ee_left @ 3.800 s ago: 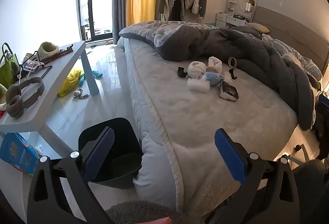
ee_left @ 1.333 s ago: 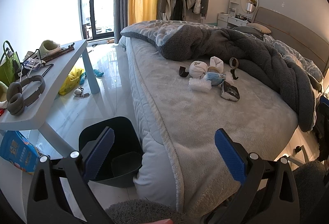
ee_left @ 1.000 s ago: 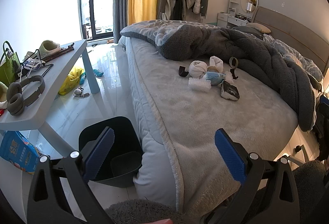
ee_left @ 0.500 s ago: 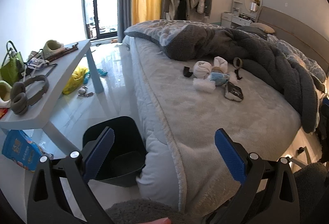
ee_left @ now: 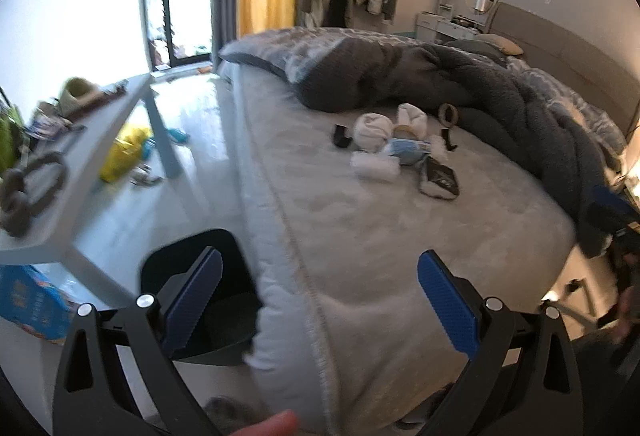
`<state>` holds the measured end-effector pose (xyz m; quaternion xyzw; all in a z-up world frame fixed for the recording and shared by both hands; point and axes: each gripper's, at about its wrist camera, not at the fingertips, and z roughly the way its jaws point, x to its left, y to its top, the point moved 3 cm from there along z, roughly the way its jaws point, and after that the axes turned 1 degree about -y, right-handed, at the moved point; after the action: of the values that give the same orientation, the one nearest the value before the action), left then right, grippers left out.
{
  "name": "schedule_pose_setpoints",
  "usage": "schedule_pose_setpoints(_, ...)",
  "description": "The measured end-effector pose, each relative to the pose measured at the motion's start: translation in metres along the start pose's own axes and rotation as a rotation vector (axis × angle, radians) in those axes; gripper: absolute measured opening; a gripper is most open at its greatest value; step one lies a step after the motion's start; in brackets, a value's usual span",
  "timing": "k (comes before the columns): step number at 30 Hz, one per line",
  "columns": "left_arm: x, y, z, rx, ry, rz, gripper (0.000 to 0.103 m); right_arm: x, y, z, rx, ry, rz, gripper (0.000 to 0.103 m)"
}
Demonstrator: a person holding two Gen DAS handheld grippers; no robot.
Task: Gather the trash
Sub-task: 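Grasp the black snack bag with the right tool while the left tool grasps the bubble-wrap roll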
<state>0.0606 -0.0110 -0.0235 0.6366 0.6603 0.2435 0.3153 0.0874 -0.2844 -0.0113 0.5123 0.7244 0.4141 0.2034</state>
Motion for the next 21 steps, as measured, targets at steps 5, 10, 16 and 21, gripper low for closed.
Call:
schedule_pose_setpoints(5, -0.001, 0.011, 0.019, 0.004, -0.029, 0.006, 0.100, 0.010, 0.007, 0.039, 0.050, 0.030, -0.024, 0.100)
schedule_pose_setpoints(10, -0.007, 0.024, 0.042, 0.011, -0.063, 0.043, 0.099, 0.011, 0.019, 0.079, 0.096, 0.026, -0.050, 0.100)
schedule_pose_setpoints(16, -0.009, 0.042, 0.072, 0.001, -0.057, 0.070, 0.098, 0.006, 0.024, 0.136, 0.158, 0.001, -0.053, 0.100)
schedule_pose_setpoints(21, -0.010, 0.053, 0.099, 0.027, -0.094, 0.091, 0.087, 0.000, 0.020, 0.176, 0.211, 0.019, -0.032, 0.100)
